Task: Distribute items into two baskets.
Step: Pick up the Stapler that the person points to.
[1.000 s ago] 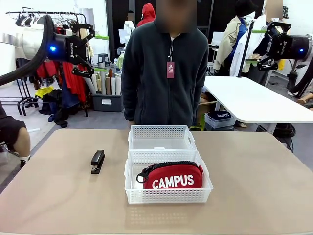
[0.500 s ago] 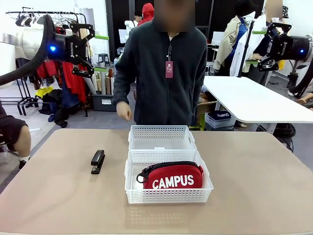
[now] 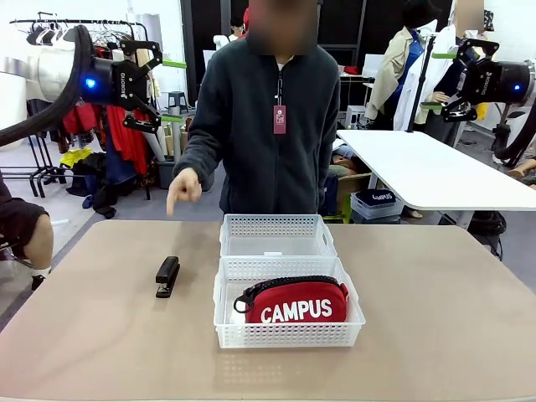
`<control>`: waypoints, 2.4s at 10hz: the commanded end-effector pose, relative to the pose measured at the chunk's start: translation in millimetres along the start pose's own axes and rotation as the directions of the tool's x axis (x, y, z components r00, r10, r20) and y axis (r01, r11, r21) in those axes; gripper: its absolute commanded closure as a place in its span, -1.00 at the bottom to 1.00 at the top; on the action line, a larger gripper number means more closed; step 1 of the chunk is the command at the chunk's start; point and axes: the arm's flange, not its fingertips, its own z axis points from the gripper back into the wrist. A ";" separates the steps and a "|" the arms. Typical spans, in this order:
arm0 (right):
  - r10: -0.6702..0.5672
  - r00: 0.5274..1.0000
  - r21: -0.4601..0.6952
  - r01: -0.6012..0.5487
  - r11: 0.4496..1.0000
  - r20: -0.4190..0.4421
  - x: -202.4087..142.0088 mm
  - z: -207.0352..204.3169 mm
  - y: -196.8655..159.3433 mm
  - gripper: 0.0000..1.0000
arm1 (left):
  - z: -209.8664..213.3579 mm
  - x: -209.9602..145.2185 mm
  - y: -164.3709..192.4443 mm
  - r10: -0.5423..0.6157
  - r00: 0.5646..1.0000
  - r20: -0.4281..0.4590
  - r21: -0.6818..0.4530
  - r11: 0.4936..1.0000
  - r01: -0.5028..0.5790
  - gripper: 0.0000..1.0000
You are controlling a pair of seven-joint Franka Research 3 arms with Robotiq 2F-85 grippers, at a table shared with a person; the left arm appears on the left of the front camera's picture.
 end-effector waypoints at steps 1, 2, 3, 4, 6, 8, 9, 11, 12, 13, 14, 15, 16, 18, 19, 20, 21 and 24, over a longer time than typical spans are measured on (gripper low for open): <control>0.002 1.000 0.001 -0.002 1.000 -0.002 -1.1 -0.9 1.6 -1.00 | 0.4 -1.2 -1.6 -0.002 1.000 -0.001 -0.001 1.000 0.002 -1.00; 0.002 1.000 0.001 -0.002 1.000 -0.002 -1.1 -0.9 1.6 -1.00 | 0.4 -1.2 -1.6 -0.002 1.000 -0.001 -0.001 1.000 0.002 -1.00; 0.002 1.000 0.001 -0.002 1.000 -0.002 -1.1 -0.9 1.6 -1.00 | 0.4 -1.2 -1.6 -0.002 1.000 -0.001 -0.001 1.000 0.002 -1.00; 0.002 1.000 0.001 -0.002 1.000 -0.002 -1.1 -0.9 1.6 -1.00 | 0.4 -1.2 -1.6 -0.002 1.000 -0.001 -0.001 1.000 0.002 -1.00; 0.002 1.000 0.001 -0.002 1.000 -0.002 -1.1 -0.9 1.6 -1.00 | 0.4 -1.2 -1.6 -0.002 1.000 -0.001 -0.001 1.000 0.002 -1.00; 0.002 1.000 0.001 -0.002 1.000 -0.002 -1.1 -0.9 1.6 -1.00 | 0.4 -1.2 -1.6 -0.002 1.000 -0.001 -0.001 1.000 0.002 -1.00; 0.002 1.000 0.001 -0.002 1.000 -0.002 -1.1 -0.9 1.6 -1.00 | 0.4 -1.2 -1.6 -0.002 1.000 -0.001 -0.001 1.000 0.002 -1.00; 0.002 1.000 0.001 -0.002 1.000 -0.002 -1.1 -0.9 1.6 -1.00 | 0.4 -1.2 -1.6 -0.002 1.000 -0.001 -0.001 1.000 0.002 -1.00; 0.002 1.000 0.001 -0.002 1.000 -0.002 -1.1 -0.9 1.6 -1.00 | 0.4 -1.2 -1.6 -0.002 1.000 -0.001 -0.001 1.000 0.002 -1.00; 0.002 1.000 0.001 -0.002 1.000 -0.002 -1.1 -0.9 1.6 -1.00 | 0.4 -1.2 -1.6 -0.002 1.000 -0.001 -0.001 1.000 0.002 -1.00; 0.002 1.000 0.001 -0.002 1.000 -0.002 -1.1 -0.9 1.6 -1.00 | 0.4 -1.2 -1.6 -0.002 1.000 -0.001 -0.001 1.000 0.002 -1.00; 0.002 1.000 0.001 -0.002 1.000 -0.002 -1.1 -0.9 1.6 -1.00 | 0.0 0.0 0.0 0.000 1.000 0.000 0.000 1.000 0.000 -1.00; 0.002 1.000 0.001 -0.002 1.000 -0.002 -1.1 -0.9 1.6 -1.00 | -11.6 0.2 -6.0 0.046 0.999 0.011 0.093 0.995 -0.047 -1.00; 0.002 1.000 0.001 -0.002 1.000 -0.002 -1.1 -0.9 1.6 -1.00 | -24.4 12.9 -5.0 0.184 0.982 0.031 0.265 0.946 -0.186 -1.00; 0.002 1.000 0.001 -0.002 1.000 -0.002 -1.1 -0.9 1.6 -1.00 | -40.4 12.1 2.0 0.192 0.977 0.091 0.317 0.925 -0.211 -1.00; 0.002 1.000 0.001 -0.002 1.000 -0.002 -1.1 -0.9 1.6 -1.00 | -44.0 10.8 6.0 0.189 0.980 0.060 0.367 0.909 -0.198 -1.00; 0.002 1.000 0.001 -0.002 1.000 -0.002 -1.1 -0.9 1.6 -1.00 | -51.9 9.6 12.0 0.152 0.984 0.091 0.441 0.880 -0.176 -1.00; 0.002 1.000 0.001 -0.002 1.000 -0.002 -1.1 -0.9 1.6 -1.00 | -66.6 -1.5 33.3 0.078 0.993 0.093 0.577 0.808 -0.117 -1.00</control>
